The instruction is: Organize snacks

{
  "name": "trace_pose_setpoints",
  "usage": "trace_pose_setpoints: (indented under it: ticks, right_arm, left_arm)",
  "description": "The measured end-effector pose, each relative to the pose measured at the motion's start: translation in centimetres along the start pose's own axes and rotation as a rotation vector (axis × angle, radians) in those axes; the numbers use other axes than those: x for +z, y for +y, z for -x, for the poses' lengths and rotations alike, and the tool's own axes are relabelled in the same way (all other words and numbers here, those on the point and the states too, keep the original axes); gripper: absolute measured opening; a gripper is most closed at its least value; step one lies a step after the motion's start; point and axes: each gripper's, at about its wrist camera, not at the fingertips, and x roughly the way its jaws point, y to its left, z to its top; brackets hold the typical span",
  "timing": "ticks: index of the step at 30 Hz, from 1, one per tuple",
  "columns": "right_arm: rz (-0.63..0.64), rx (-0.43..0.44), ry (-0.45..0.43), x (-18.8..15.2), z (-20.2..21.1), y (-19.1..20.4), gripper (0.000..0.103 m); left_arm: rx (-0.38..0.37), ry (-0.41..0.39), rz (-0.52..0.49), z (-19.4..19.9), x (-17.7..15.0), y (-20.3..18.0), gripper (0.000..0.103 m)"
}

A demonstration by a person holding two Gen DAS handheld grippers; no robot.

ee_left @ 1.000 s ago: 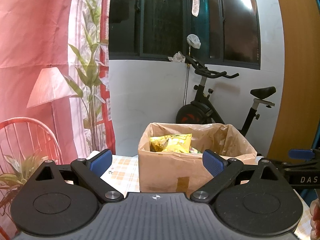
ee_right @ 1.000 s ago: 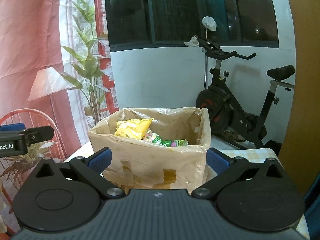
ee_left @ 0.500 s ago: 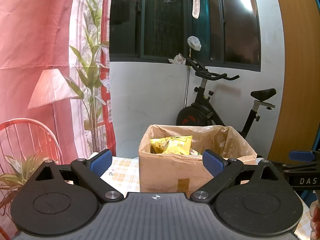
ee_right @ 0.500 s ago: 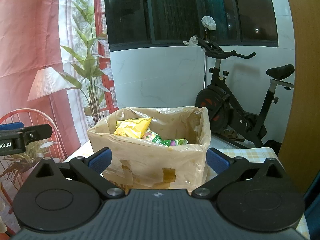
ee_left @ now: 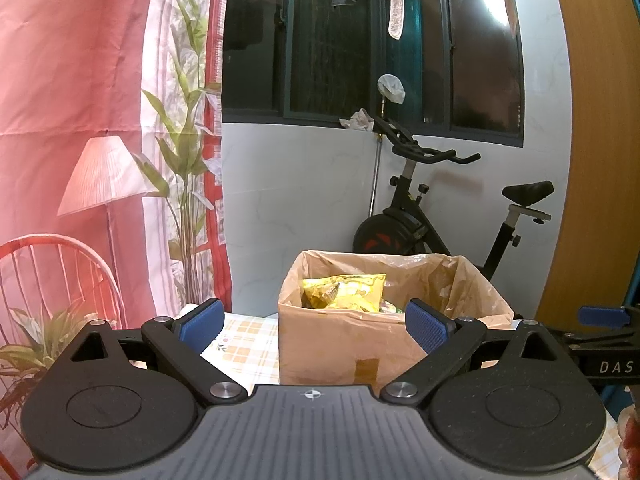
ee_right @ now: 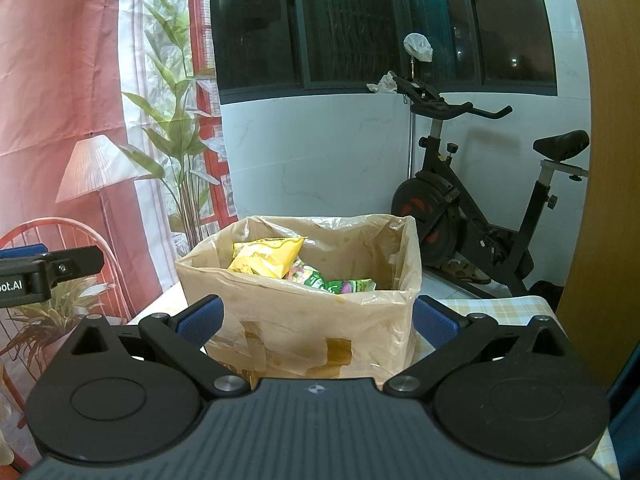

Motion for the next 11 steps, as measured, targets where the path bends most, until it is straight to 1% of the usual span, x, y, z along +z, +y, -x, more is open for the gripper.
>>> trace_pose_setpoints:
  ticks: [11]
  right_arm:
    - [0.0,0.001,0.0,0.03,0.01,0.04,0.103]
  left_arm:
    - [0.001,-0.002,0.003,-0.03,0.14,0.01,0.098]
